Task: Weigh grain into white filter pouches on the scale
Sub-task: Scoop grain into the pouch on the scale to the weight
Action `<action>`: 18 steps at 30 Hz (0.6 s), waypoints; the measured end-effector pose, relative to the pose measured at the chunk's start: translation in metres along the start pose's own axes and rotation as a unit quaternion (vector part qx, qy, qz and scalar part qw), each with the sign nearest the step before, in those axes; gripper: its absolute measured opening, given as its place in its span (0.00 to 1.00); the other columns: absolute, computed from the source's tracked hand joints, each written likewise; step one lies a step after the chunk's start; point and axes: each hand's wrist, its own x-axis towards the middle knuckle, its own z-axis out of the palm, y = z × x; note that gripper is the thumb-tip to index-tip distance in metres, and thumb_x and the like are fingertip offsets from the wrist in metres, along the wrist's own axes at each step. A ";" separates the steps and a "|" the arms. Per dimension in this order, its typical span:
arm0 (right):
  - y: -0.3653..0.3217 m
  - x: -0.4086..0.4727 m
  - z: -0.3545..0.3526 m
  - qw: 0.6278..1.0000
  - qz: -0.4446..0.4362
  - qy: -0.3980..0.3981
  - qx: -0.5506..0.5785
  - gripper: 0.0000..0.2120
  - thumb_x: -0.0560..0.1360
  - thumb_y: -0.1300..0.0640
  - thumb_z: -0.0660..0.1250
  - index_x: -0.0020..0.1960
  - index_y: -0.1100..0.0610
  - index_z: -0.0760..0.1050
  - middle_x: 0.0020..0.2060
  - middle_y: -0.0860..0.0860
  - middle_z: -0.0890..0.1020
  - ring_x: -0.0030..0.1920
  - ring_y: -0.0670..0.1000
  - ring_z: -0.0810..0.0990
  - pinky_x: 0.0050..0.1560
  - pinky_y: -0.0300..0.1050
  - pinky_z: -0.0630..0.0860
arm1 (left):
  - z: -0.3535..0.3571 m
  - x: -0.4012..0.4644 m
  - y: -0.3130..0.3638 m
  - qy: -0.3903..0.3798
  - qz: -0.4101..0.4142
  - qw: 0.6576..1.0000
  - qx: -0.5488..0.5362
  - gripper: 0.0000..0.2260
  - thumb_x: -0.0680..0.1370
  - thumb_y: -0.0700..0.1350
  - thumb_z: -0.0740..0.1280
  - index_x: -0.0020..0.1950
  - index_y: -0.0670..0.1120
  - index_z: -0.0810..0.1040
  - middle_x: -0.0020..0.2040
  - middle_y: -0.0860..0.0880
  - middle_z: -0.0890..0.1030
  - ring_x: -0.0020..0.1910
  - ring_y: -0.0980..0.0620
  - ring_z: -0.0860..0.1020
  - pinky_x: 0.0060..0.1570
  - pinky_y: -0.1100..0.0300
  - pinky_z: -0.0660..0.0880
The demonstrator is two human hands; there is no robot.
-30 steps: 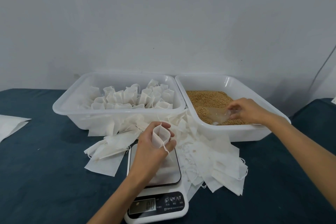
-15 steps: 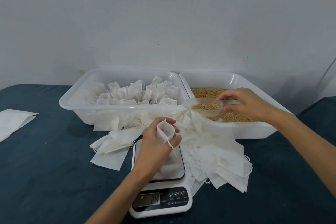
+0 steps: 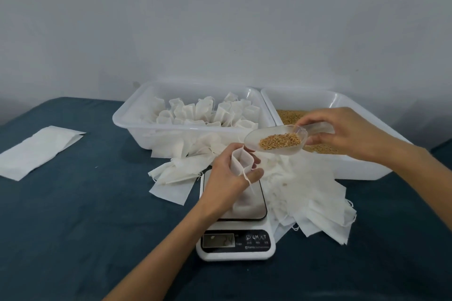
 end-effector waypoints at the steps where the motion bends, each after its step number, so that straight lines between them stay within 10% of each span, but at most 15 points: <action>1: 0.000 0.000 0.000 1.000 -0.005 0.003 -0.009 0.13 0.74 0.61 0.75 0.54 0.47 0.83 0.52 0.41 0.84 0.54 0.37 0.79 0.56 0.37 0.76 | -0.001 0.001 0.000 -0.005 -0.002 1.000 -0.001 0.11 0.76 0.34 0.75 0.55 0.42 0.78 0.50 0.46 0.85 0.53 0.45 0.84 0.59 0.51 0.81; 12: -0.007 0.006 0.008 0.997 -0.031 0.025 -0.070 0.14 0.74 0.62 0.75 0.57 0.50 0.83 0.51 0.39 0.83 0.52 0.30 0.76 0.52 0.24 0.69 | -0.013 0.008 -0.009 -0.036 0.003 0.999 0.014 0.14 0.73 0.40 0.79 0.56 0.45 0.80 0.49 0.51 0.86 0.51 0.53 0.85 0.55 0.58 0.79; 18: -0.016 0.010 0.008 0.992 -0.045 0.032 -0.117 0.14 0.74 0.60 0.75 0.58 0.51 0.82 0.50 0.43 0.82 0.52 0.38 0.78 0.56 0.45 0.74 | -0.014 0.010 -0.011 -0.040 0.012 0.999 -0.004 0.16 0.75 0.37 0.78 0.60 0.46 0.80 0.49 0.50 0.86 0.50 0.56 0.84 0.49 0.67 0.77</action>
